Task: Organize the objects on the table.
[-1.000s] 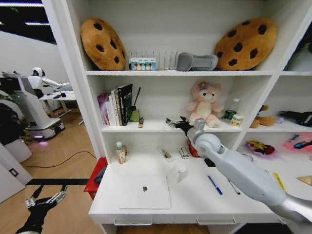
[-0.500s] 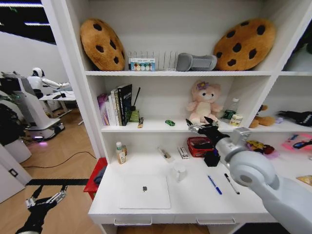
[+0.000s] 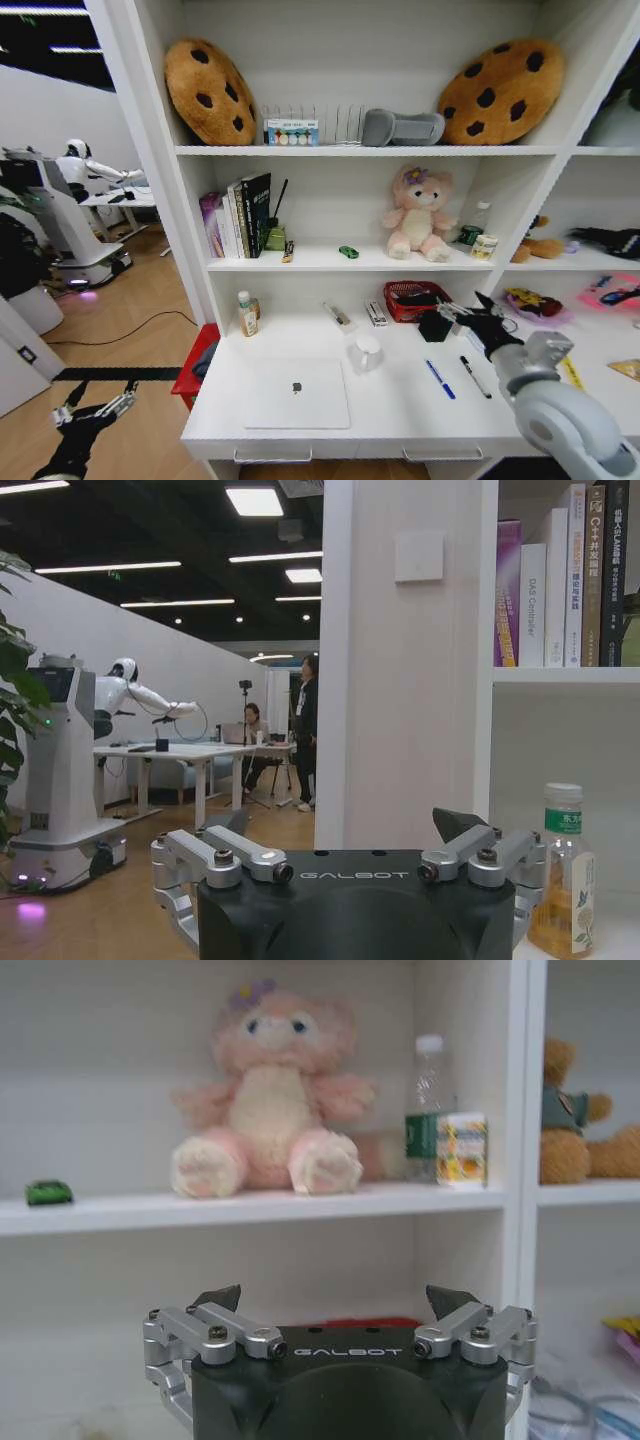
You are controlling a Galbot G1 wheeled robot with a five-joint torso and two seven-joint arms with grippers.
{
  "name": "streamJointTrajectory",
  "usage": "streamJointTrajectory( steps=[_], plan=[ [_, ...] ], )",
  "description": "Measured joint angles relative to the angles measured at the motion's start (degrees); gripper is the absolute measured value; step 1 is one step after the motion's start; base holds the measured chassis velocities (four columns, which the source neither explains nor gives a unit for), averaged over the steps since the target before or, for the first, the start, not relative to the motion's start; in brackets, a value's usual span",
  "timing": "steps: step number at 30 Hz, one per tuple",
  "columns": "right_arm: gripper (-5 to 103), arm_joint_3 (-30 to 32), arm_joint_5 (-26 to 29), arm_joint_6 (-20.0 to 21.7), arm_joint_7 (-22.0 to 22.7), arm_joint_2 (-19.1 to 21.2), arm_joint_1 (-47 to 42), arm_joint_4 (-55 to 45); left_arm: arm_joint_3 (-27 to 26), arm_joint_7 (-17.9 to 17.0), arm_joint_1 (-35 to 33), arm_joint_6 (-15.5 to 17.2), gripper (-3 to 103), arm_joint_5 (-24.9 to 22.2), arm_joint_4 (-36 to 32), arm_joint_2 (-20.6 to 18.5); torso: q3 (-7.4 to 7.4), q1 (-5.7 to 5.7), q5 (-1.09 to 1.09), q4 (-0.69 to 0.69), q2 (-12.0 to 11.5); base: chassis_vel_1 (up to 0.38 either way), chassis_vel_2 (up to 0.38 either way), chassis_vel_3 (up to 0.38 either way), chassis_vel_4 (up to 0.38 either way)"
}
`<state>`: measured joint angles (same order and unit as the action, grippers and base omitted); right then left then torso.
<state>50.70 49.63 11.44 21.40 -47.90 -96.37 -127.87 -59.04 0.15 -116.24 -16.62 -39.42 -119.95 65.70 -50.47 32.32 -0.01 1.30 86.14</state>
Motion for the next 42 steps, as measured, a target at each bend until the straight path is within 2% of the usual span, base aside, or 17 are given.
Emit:
streamJointTrajectory(
  steps=[7, 13, 18, 20, 23, 27, 32, 40, 41, 42],
  plan=[
    [100, -2.6, 1.7, 0.6, 1.4, -0.8, -0.6, 7.7, 0.0, 0.0, 0.0, 0.0, 100, 0.0, 0.0, 0.0, -0.01, 0.00, 0.01, 0.01, 0.0, 0.000, 0.000, 0.000, 0.000],
    [100, -10.7, 7.2, 7.4, 4.0, 1.5, 5.8, 14.1, 0.0, 0.0, 0.0, 0.0, 100, 0.0, 0.0, 0.0, -0.01, 0.01, 0.01, -0.02, 0.0, 0.000, 0.000, 0.000, 0.000],
    [100, -14.1, 9.2, 10.8, 4.0, 1.8, 9.7, 17.5, 0.0, 0.0, 0.0, 0.0, 100, 0.0, 0.0, 0.0, -0.01, 0.01, 0.01, -0.02, 0.0, 0.000, 0.000, 0.000, 0.000],
    [103, -14.8, 9.3, 11.5, 3.6, 1.8, 10.5, 18.6, 0.0, 0.0, 0.0, 0.0, 100, 0.0, 0.0, 0.0, -0.01, 0.02, 0.02, -0.02, 0.0, 0.000, 0.000, 0.000, 0.000],
    [96, -15.9, 9.2, 12.7, 1.9, 3.0, 12.2, 21.5, 0.0, 0.0, 0.0, 0.0, 100, 0.0, 0.0, 0.0, -0.01, 0.01, 0.01, 0.00, 0.0, 0.000, 0.000, 0.000, 0.000],
    [95, -16.5, 9.2, 13.4, 0.8, 4.3, 13.2, 22.9, 0.0, 0.0, 0.0, 0.0, 100, 0.0, 0.0, 0.0, -0.01, 0.01, 0.02, 0.00, 0.0, 0.000, 0.000, 0.000, 0.000],
    [86, -18.1, 9.5, 15.6, -2.6, 7.5, 14.8, 24.6, 0.0, 0.0, 0.0, 0.0, 100, 0.0, 0.0, 0.0, -0.01, 0.01, 0.01, -0.01, 0.0, 0.000, 0.000, 0.000, 0.000],
    [84, -21.6, 9.0, 16.4, -4.6, 9.2, 16.8, 26.7, 0.0, 0.0, 0.0, 0.0, 100, 0.0, 0.0, 0.0, -0.01, 0.01, 0.01, -0.01, 0.0, 0.000, 0.000, 0.000, 0.000],
    [77, -21.9, 8.9, 16.3, -4.9, 9.3, 17.0, 27.1, 0.0, 0.0, 0.0, 0.0, 100, 0.0, 0.0, 0.0, -0.01, 0.01, 0.01, -0.01, 0.0, 0.000, 0.000, 0.000, 0.000],
    [77, -21.9, 8.9, 16.3, -4.9, 9.3, 17.0, 27.1, 0.0, 0.0, 0.0, 0.0, 100, 0.0, 0.0, 0.0, -0.01, 0.01, 0.01, -0.01, 0.0, 0.000, 0.000, 0.000, 0.000]
  ],
)
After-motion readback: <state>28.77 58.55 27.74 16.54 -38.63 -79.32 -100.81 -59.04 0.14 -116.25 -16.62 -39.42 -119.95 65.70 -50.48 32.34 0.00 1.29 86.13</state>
